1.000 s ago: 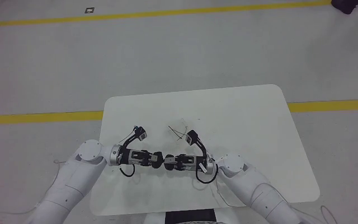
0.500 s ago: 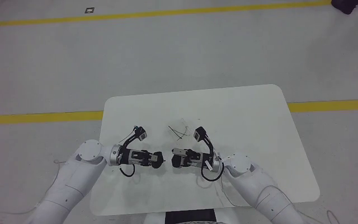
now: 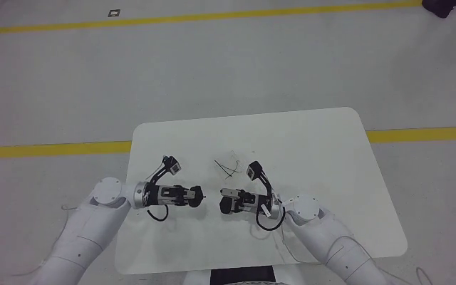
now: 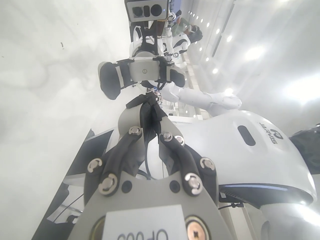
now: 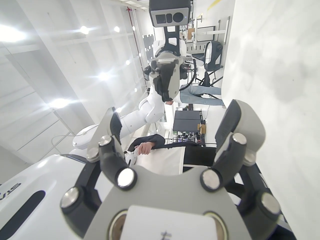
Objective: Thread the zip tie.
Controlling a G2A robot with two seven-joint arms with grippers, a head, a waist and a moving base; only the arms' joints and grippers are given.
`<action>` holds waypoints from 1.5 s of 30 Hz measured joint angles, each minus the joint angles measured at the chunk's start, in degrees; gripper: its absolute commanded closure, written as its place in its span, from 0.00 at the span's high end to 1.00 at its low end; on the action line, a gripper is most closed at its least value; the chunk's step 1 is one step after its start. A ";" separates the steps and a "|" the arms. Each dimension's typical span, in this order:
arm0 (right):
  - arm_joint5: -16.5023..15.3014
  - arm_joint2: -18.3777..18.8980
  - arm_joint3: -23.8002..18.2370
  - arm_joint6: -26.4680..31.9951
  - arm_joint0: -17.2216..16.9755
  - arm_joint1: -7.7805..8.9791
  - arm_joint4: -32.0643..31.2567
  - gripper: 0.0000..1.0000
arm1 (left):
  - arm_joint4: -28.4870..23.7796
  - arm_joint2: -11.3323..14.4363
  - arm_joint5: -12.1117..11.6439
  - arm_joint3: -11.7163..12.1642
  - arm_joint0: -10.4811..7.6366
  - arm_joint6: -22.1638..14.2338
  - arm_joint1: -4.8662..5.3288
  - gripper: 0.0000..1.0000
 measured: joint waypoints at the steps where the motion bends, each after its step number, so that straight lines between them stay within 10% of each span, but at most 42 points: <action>1: 0.00 0.00 0.00 0.00 0.00 0.00 0.00 1.00 | -0.50 -0.65 0.00 -0.26 0.32 -0.07 0.03 0.00; 45: 0.00 0.00 0.00 0.00 0.00 0.00 0.00 1.00 | -2.14 -1.92 0.01 -1.91 1.96 0.79 0.18 0.00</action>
